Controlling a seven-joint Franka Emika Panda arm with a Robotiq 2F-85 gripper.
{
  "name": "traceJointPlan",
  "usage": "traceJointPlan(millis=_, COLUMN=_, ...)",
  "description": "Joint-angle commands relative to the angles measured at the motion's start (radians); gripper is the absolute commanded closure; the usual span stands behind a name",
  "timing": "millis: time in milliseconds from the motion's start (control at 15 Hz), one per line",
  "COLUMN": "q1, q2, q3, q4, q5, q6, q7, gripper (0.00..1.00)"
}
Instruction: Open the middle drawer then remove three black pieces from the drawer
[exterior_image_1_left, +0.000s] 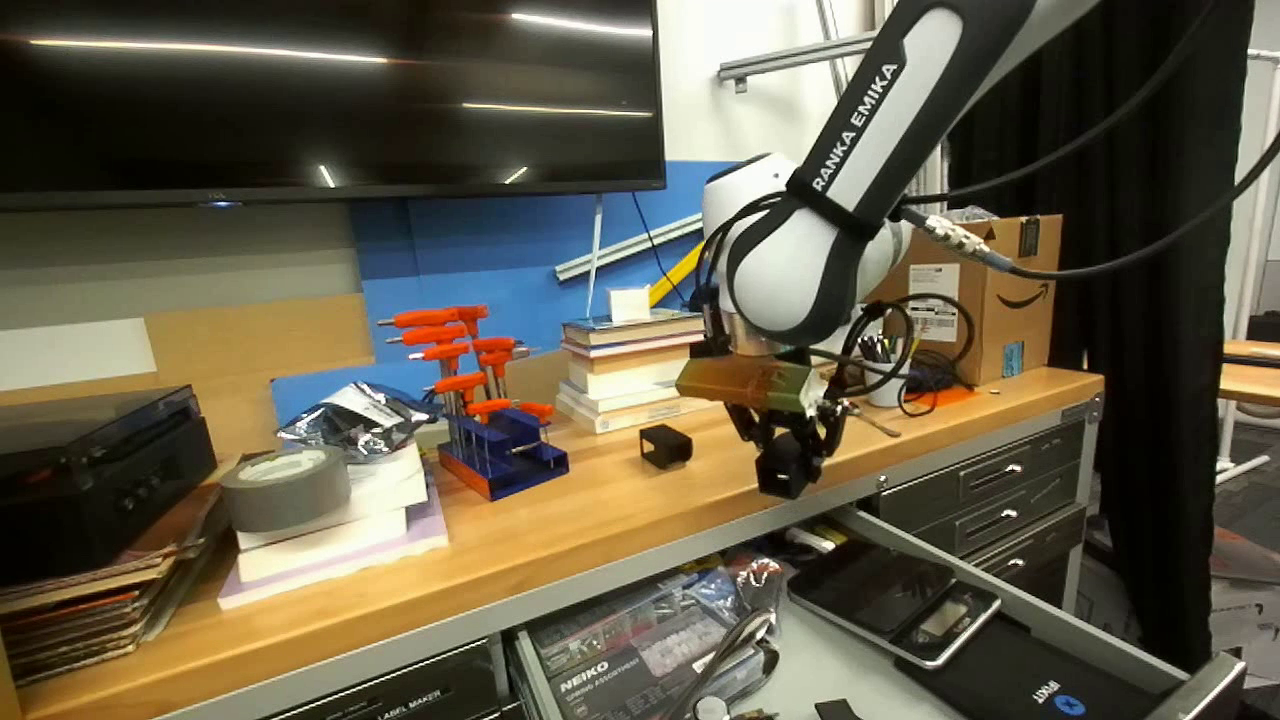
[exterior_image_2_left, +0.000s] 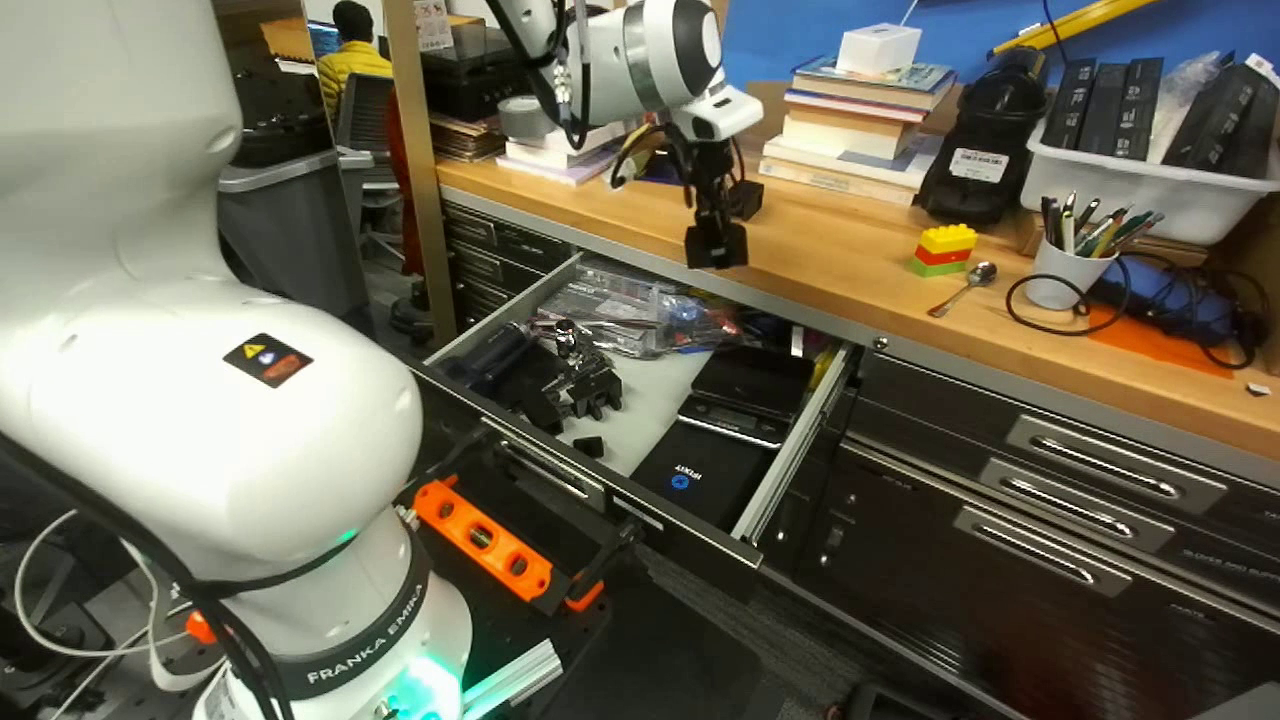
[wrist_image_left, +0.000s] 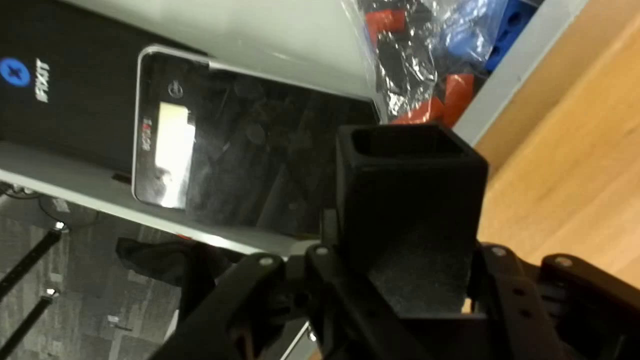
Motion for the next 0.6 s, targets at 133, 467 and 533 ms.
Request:
traceJointPlan(millis=133, q1=-0.151, q2=0.159, q3=0.053, q4=0.253, q5=0.096, q6=-0.012, q7=-0.423, gripper=0.75)
traceJointPlan(millis=467, q1=-0.229, q2=0.363, q3=0.062, q4=0.531, q5=0.245, q6=-0.044, q7=-0.787, gripper=0.75)
traceJointPlan(millis=533, q1=-0.239, q2=0.403, q3=0.059, q4=0.585, q5=0.271, q6=-0.055, q7=-0.844, gripper=0.75)
